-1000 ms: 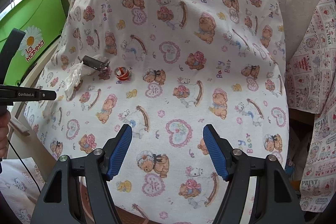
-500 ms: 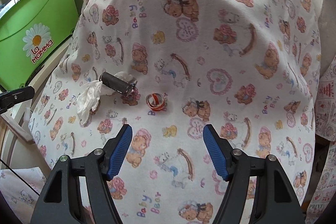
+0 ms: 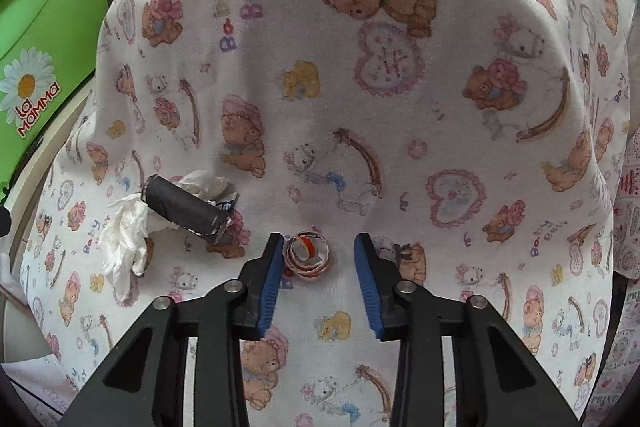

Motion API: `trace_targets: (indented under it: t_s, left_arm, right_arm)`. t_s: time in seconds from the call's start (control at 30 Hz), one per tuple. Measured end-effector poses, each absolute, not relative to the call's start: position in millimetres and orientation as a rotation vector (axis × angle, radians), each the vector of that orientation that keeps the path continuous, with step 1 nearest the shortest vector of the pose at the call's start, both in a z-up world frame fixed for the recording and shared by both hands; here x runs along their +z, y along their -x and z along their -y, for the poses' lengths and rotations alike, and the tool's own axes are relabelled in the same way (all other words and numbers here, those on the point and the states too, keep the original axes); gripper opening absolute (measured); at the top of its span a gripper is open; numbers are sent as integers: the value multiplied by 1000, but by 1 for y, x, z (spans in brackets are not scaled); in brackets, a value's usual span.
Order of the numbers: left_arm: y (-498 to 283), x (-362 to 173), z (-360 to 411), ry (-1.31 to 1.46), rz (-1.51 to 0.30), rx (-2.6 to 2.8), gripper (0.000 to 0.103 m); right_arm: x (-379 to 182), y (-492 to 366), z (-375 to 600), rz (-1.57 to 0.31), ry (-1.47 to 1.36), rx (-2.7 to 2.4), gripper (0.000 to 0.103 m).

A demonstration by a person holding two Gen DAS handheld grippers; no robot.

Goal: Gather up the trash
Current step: 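Grasp the red-and-white roll with the right gripper while the left gripper holds the tube, then carry tube and roll over the pink wastebasket and open both grippers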

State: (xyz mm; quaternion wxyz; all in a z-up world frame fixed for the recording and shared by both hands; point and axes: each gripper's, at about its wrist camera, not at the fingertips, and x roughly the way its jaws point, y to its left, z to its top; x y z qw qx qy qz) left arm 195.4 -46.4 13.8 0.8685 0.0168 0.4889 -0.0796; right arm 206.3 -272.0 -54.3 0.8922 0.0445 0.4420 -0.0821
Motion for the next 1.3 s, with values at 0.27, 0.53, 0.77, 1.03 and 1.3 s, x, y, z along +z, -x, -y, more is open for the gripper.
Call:
trace_targets:
  t_s: [0.27,0.53,0.77,1.03,1.3]
  left_arm:
    - [-184,12,40,-31,-1005,-153,9]
    - [-158,25,44,-62,-933,-170,9]
    - [-122,52,45,-59,-905,-209,9]
    - [-70,47,43,-37,-947,-245,9]
    - [-51,9,40,-43,-1029,-258,9]
  right_arm:
    - [-46,-186,277,-871,-97,-148,14]
    - [-30,-145,275,-829,-87,-123,14]
    - [-6,-89,254,-763,-54,-42,14]
    - [24,-16,233,-685,-101,68,14]
    - [19,35,206,-679,-126,150,14]
